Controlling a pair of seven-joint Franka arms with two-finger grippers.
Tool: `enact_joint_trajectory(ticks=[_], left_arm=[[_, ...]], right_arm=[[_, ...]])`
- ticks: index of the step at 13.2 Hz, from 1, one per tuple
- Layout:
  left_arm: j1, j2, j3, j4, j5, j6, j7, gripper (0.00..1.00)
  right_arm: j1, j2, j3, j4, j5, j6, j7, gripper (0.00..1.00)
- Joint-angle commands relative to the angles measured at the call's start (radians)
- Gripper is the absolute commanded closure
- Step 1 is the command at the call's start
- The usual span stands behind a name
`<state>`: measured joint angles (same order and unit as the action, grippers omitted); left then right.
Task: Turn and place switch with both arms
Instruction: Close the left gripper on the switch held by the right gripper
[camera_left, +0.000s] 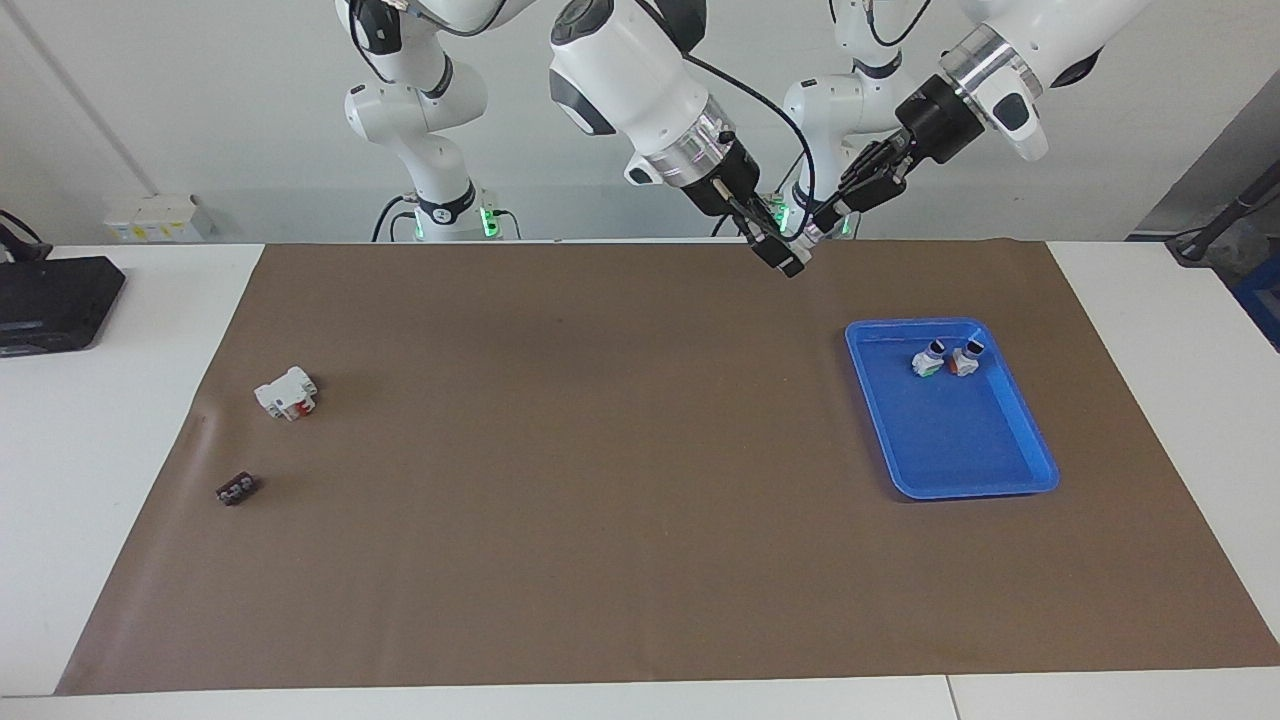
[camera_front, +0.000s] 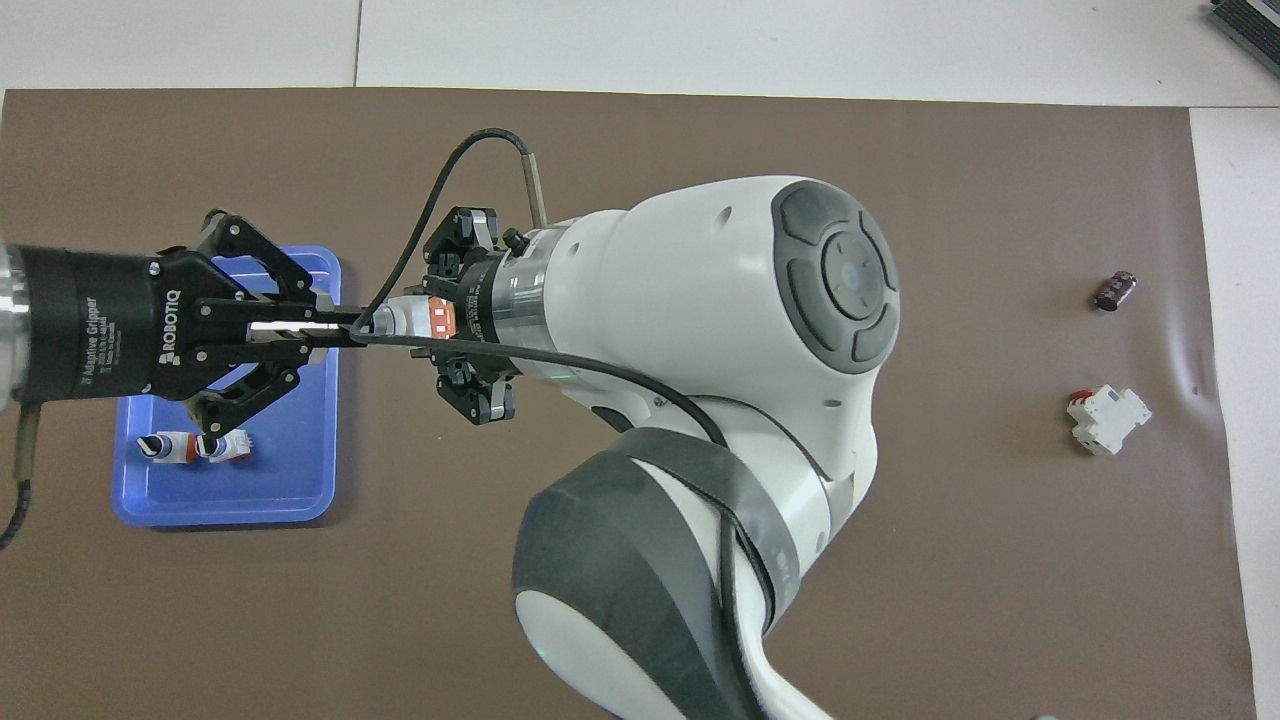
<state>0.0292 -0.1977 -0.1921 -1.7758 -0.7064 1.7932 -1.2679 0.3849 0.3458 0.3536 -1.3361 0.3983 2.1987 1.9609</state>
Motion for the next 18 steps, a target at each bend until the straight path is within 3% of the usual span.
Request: enact_joint_trajectory(ticks=[1, 18], left_arm=[[-0.002, -0.009, 0.0, -0.047, 0.09, 0.032, -0.143, 1.0], [0.011, -0.011, -0.046, -0.048, 0.199, 0.009, -0.925, 1.0]], right_arm=[[-0.011, -0.03, 0.005, 0.003, -0.004, 0.0, 0.006, 1.0], [-0.014, -0.041, 0.005, 0.003, -0.002, -0.022, 0.009, 1.0]])
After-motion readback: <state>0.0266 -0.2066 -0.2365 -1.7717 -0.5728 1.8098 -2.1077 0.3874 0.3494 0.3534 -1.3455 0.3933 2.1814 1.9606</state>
